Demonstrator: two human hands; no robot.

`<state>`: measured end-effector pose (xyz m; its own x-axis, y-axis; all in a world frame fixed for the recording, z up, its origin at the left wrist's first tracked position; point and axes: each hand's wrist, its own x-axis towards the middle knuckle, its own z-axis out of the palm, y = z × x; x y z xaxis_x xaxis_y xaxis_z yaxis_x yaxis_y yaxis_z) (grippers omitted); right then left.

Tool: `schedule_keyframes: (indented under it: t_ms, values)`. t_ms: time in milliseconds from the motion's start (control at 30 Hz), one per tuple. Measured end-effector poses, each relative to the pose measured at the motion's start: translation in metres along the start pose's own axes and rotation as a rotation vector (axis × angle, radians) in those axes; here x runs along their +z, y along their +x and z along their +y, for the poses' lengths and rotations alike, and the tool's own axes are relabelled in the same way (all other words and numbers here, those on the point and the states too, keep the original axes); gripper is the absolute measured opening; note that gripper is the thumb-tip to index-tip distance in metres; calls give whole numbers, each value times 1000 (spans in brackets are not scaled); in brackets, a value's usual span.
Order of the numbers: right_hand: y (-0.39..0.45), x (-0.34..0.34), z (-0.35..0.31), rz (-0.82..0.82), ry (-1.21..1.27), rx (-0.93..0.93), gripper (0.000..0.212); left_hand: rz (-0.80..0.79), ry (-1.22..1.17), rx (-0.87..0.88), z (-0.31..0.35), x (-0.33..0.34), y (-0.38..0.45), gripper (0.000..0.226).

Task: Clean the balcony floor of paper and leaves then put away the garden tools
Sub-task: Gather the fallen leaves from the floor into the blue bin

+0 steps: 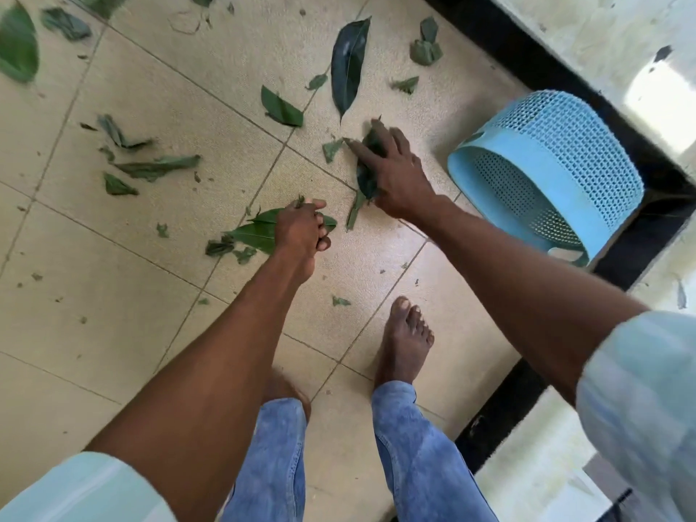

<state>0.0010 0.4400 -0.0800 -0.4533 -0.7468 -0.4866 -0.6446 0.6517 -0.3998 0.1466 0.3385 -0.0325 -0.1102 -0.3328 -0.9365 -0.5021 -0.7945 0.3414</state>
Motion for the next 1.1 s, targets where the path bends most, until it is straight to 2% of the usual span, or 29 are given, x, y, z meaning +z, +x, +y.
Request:
schedule_keyframes:
  t_ms: [67,133,200,333,400,467,533,600,633,700,767,800,900,933,967,1033,1100]
  values:
    - [14,1,8,-108,-174,-87,60,-11,6,11,1,-3,5,21]
    - [10,4,11,-75,-220,-122,58,-10,3,6,-1,-5,7,21]
    - [-9,10,9,-8,-242,-155,48,-13,-13,-1,-5,-6,6,20]
    - [-45,26,18,7,-249,-201,21,-20,-11,1,-14,-7,-1,23]
    - [-48,29,15,86,2,9,15,-14,41,13,-18,-9,-3,19]
    - [-53,26,3,171,383,374,18,-17,78,11,-22,-10,-7,17]
    - [-62,19,-16,218,783,570,14,-30,93,-13,-24,-10,-12,31]
    - [-76,10,-40,209,1105,585,16,-71,109,-59,-24,-8,-20,48]
    - [-83,8,-53,205,1173,572,14,-111,106,-83,-25,-6,-25,57]
    - [-96,9,-80,208,1123,568,9,-212,100,-111,-27,0,-31,65]
    - [-102,10,-98,157,1068,562,13,-245,74,-99,-30,1,-36,51]
    - [-102,10,-100,78,1099,563,17,-219,52,-87,-31,-1,-36,41]
    - [-95,4,-89,-230,1335,527,28,-123,-100,-67,-34,-15,-35,21]
    - [-92,8,-86,-220,1338,520,26,-103,-147,-62,-33,-19,-35,17]
    - [-89,12,-85,-126,1256,527,21,-75,-167,-56,-32,-22,-35,18]
    - [-77,31,-82,178,937,576,13,12,-169,-35,-31,-25,-31,22]
    - [-64,48,-77,357,669,605,17,86,-202,-24,-30,-29,-26,23]
